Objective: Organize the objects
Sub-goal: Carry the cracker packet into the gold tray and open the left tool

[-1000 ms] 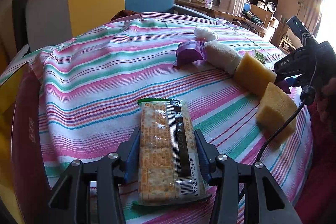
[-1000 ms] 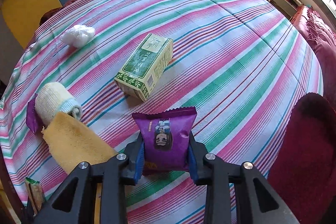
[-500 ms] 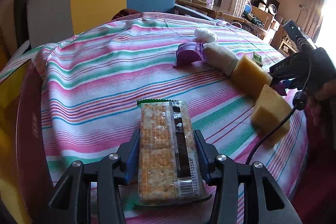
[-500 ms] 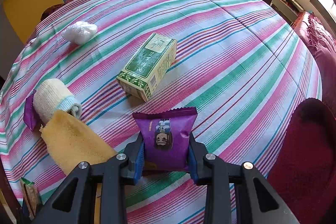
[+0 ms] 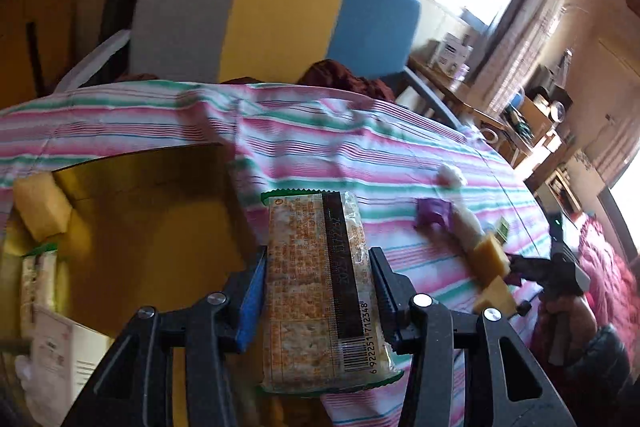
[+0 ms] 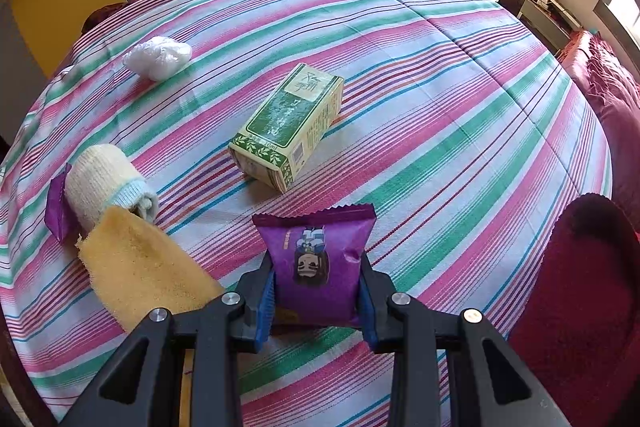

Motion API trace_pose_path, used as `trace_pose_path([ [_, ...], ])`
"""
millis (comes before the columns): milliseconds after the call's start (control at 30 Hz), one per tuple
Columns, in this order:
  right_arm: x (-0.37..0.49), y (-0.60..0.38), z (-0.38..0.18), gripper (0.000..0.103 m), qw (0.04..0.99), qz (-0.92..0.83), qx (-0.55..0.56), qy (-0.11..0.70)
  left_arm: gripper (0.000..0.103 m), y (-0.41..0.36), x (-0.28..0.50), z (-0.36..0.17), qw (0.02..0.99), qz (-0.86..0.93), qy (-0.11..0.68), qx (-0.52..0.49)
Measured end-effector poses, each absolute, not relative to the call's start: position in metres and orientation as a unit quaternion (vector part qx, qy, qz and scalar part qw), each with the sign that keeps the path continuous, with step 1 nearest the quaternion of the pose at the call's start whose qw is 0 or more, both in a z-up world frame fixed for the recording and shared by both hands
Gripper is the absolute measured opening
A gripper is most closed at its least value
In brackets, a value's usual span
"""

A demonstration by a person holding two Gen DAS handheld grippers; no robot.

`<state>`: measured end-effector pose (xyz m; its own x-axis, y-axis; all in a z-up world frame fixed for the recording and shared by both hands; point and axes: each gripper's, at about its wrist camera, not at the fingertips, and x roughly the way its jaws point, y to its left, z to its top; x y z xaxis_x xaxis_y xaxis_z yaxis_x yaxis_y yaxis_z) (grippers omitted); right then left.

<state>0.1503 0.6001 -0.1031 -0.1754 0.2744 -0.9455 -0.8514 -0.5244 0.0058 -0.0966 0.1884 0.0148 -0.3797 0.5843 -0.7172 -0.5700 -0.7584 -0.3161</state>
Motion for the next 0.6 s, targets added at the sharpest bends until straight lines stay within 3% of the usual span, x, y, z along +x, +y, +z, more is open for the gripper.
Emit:
trace_pose_path([
  [300,0.156,0.608,-0.105,0.034,0.393,0.713,-0.506,0.286,0.049,0.089,-0.208,-0.027,0.203,0.827,-0.029,-0.523],
  [600,0.154,0.609,-0.106,0.034,0.393,0.713,-0.507,0.285,0.049,0.078,-0.252,-0.063,0.164,0.812,-0.027,-0.56],
])
